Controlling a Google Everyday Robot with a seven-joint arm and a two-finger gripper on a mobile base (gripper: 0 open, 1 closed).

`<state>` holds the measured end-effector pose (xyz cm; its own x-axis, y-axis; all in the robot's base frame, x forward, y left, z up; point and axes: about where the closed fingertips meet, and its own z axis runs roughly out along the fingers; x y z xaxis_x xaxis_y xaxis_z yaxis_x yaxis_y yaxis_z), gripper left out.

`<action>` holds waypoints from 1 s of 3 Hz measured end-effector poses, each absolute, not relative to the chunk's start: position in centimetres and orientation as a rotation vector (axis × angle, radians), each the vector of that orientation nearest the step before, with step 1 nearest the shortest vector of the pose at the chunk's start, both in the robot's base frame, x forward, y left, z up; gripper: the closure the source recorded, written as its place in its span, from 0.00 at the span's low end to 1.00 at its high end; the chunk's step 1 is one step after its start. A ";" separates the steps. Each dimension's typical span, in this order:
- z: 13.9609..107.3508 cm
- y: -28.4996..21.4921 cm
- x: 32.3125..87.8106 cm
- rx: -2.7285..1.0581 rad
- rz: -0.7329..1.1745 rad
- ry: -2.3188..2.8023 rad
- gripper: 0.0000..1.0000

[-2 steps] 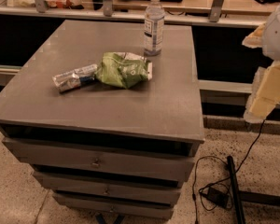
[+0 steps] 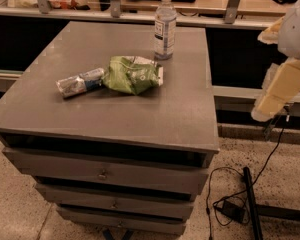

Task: Knock blue plastic bottle over

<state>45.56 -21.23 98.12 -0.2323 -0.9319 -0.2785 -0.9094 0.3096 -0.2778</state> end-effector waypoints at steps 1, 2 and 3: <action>99.3 -21.3 51.0 -1.379 0.058 2.041 0.00; 100.6 -20.0 56.7 -1.224 0.172 1.862 0.00; 100.4 -18.2 62.8 -1.117 0.282 1.721 0.00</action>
Offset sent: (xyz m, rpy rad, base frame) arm 0.1760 0.0159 0.0505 0.7306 -0.4591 -0.0591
